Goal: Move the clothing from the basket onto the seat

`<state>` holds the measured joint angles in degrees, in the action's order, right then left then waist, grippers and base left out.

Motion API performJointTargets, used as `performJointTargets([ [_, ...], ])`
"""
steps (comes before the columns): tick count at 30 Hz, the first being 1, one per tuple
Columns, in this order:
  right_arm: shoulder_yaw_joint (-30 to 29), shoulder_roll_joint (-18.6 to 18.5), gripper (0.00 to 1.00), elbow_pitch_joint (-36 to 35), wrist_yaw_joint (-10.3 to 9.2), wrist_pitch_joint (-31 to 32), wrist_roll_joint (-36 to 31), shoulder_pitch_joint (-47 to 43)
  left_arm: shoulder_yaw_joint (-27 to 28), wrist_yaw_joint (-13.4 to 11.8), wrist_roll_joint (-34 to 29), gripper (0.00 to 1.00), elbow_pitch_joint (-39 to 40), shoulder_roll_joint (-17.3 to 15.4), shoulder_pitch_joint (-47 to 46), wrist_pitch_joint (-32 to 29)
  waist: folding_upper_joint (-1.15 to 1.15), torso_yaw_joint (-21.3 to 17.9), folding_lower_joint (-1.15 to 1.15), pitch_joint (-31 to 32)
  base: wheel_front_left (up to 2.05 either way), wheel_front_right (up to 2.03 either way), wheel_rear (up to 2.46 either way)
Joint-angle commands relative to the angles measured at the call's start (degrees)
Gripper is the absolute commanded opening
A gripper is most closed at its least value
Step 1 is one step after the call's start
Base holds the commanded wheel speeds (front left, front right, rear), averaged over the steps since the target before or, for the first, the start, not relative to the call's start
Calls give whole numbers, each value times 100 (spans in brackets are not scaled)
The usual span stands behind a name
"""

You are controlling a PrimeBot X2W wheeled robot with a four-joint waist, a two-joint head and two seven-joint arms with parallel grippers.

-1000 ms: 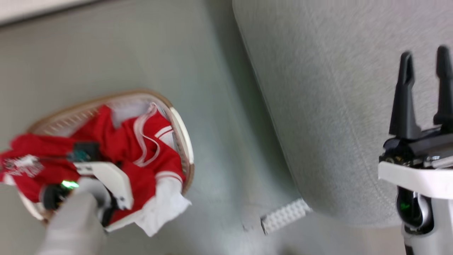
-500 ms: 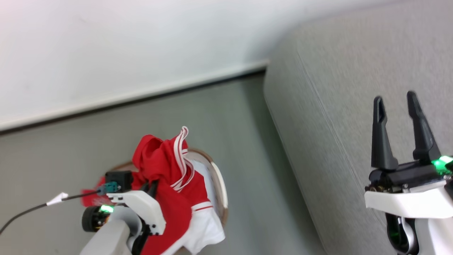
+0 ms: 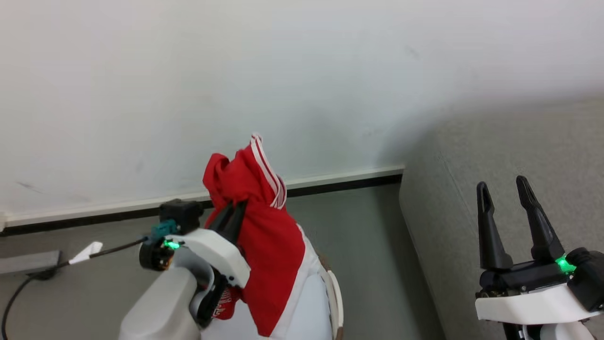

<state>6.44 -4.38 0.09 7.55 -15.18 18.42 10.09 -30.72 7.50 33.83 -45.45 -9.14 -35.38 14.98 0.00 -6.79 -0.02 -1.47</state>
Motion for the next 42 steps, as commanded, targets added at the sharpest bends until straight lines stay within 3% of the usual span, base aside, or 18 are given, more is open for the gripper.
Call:
performJointTargets([
  [1, 19, -34, 100, 23, -12, 5, 74, -89, 28, -47, -56, 0, 212, -60, -20, 26, 0, 162, 2, 198, 0, 0, 0],
  [11, 305, -67, 100, 77, -12, 5, 163, -225, 131, -450, -365, 0, 2048, -337, 146, -75, 0, 181, 2, 394, 0, 0, 0],
  [18, 480, -107, 100, 48, -12, 5, 199, -213, 135, -626, -323, 0, 2702, -481, 283, -371, 0, 185, 2, 326, 0, 0, 0],
  [23, 912, -226, 100, -112, -12, 5, 412, -71, 93, -678, -263, 0, 2870, -498, 382, -473, 0, 212, 2, 240, 0, 0, 0],
  [28, 1855, -540, 100, -55, -12, 5, 718, 241, -20, -633, -260, 0, 2882, -442, 396, -517, 0, 297, 2, 210, 0, 0, 0],
  [33, 2686, -756, 100, 509, -12, 4, 1041, 751, -231, -540, -288, 0, 2827, -275, 312, -574, 0, 551, 2, 254, 0, 0, 0],
  [42, 3465, -759, 100, 1745, -12, 4, 1551, 1574, -675, -355, -348, 0, 2676, 80, 225, -639, 0, 1112, 2, 334, 0, 0, 0],
])
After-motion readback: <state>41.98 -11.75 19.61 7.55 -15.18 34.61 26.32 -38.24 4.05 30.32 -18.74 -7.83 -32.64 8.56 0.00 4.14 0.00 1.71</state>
